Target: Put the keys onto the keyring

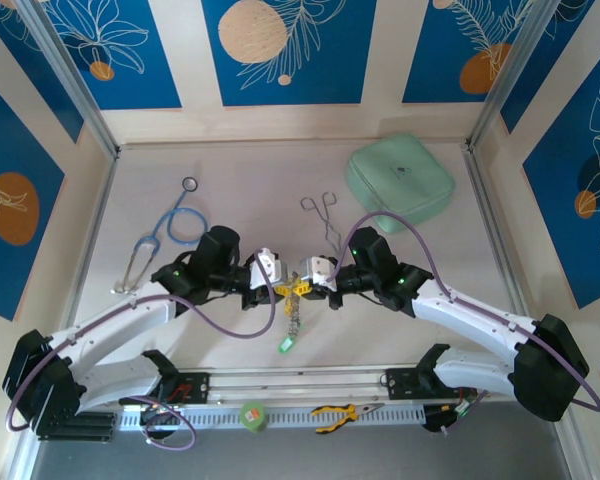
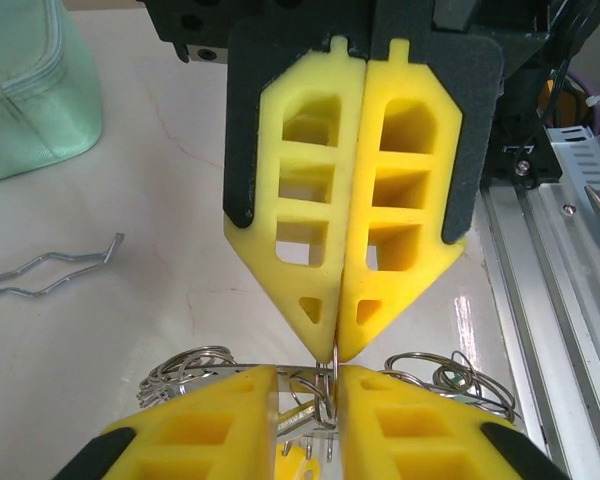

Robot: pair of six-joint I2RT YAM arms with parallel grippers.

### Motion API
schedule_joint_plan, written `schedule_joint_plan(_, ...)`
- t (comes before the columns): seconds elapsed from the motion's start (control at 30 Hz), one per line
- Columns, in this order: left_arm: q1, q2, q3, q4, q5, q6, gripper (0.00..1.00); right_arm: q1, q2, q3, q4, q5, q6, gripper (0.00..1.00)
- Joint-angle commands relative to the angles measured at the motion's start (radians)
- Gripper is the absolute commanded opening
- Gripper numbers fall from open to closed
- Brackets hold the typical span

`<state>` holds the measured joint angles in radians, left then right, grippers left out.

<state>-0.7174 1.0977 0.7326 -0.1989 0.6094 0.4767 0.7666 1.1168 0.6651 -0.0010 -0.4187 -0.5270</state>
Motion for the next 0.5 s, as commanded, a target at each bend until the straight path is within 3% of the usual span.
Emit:
schedule_joint_plan(0.0, 0.007, 0.011, 0.037, -0.027, 0.039, 0.005, 0.17, 0.008, -0.002, -0.001, 0.018, -0.012, -0.011, 0.0)
schedule_joint_plan(0.3, 0.008, 0.016, 0.045, -0.012, 0.066, -0.003, 0.0, 0.016, 0.003, 0.002, 0.02, -0.01, -0.009, 0.0)
schedule_joint_plan(0.4, 0.008, 0.003, 0.039, 0.01, 0.037, -0.049, 0.0, 0.012, -0.006, -0.002, 0.027, 0.025, 0.004, 0.01)
schedule_joint_plan(0.47, 0.007, -0.009, 0.029, 0.045, -0.025, -0.149, 0.0, -0.007, -0.024, -0.004, 0.03, 0.042, 0.035, 0.19)
